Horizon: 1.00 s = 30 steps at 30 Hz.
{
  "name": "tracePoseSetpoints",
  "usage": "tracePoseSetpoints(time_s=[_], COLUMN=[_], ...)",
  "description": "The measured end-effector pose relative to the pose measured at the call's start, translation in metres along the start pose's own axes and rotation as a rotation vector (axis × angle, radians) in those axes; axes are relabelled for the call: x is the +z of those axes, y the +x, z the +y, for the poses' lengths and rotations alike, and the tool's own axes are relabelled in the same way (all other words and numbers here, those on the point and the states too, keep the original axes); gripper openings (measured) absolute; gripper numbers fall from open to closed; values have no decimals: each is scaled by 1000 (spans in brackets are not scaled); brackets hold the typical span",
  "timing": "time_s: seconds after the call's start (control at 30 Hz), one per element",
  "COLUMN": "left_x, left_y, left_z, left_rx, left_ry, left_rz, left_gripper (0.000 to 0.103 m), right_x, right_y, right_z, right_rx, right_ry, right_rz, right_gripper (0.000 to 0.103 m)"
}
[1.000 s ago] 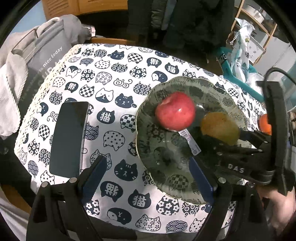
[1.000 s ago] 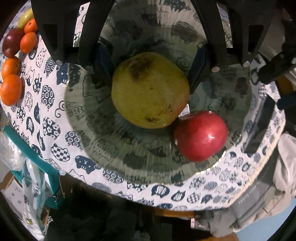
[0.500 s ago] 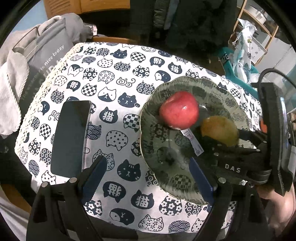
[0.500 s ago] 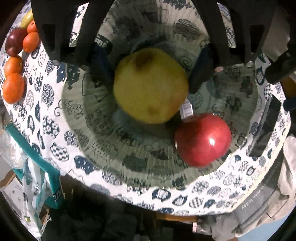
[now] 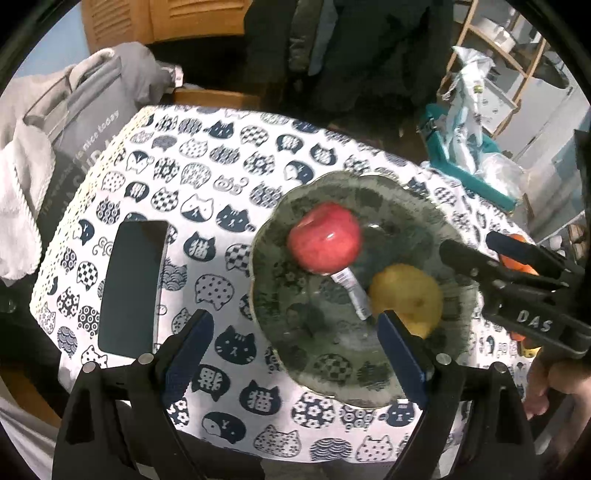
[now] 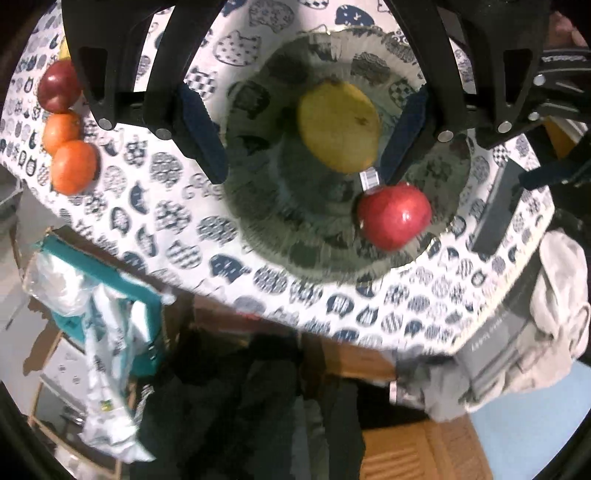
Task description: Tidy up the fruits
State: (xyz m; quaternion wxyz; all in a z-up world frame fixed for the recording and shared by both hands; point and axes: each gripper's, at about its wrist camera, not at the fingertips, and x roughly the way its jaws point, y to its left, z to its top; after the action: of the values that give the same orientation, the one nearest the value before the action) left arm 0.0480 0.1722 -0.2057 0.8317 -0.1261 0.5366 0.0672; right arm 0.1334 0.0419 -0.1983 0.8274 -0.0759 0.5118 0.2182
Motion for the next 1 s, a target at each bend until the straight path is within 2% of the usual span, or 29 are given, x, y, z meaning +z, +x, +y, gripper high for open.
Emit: tracePoseSetpoints(time_s=[0.17,0.5,1.0], left_x=[2,1,-9], left_y=[-16,-44,-72], left_z=[-15,-46,-117], left_rx=[-25,-71,-140], left_ry=[22,74,212], left_rz=[-32,-88,-119], left_gripper=[91,91,91], right_x=[-1,-15,-59], right_y=[-36,-96,-162], right_z=[-16,-44,-105], right_rx=[-34,-82,-150], right_ry=[20,48,129], right_rz=[-73,-165,-221], right_gripper=[84,84,84])
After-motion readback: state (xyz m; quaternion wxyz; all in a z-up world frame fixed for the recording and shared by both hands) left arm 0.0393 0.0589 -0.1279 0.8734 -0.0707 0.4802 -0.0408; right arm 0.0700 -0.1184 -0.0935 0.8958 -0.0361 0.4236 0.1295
